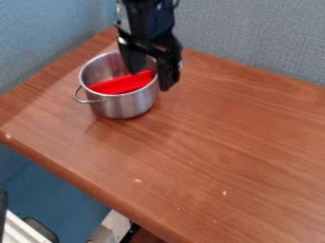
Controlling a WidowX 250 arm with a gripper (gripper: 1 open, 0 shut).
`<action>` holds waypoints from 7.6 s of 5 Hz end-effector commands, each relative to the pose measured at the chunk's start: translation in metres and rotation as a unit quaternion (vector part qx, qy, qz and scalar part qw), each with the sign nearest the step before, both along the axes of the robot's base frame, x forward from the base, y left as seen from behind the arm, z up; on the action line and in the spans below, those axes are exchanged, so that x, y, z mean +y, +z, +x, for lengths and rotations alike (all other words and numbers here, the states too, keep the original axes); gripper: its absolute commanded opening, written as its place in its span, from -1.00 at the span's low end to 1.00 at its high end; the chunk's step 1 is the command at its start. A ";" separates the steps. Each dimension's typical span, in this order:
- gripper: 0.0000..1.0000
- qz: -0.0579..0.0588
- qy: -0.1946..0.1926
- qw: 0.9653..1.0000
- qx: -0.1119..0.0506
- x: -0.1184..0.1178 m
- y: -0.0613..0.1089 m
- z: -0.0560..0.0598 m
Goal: Move the red object from the metal pot to the table
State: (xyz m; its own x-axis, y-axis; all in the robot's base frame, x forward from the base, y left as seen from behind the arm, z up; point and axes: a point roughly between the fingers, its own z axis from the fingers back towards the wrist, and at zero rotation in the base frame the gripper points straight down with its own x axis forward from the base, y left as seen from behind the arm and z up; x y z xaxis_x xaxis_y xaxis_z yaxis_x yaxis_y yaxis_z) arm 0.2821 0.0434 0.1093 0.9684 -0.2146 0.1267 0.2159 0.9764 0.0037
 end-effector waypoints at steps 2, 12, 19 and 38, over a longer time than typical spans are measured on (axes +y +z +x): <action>-1.00 0.022 -0.055 0.998 -0.012 -0.004 -0.025 -0.004; 1.00 -0.058 0.023 0.998 0.002 -0.019 -0.036 -0.004; 1.00 -0.052 0.046 0.997 -0.013 0.006 -0.011 0.008; -1.00 -0.003 -0.047 0.999 -0.021 0.052 -0.062 0.009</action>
State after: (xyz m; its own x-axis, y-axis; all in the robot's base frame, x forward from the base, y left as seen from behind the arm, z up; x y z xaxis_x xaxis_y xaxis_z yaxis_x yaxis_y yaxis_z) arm 0.2948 0.0906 0.0517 0.9332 -0.3144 0.1739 0.3162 0.9485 0.0176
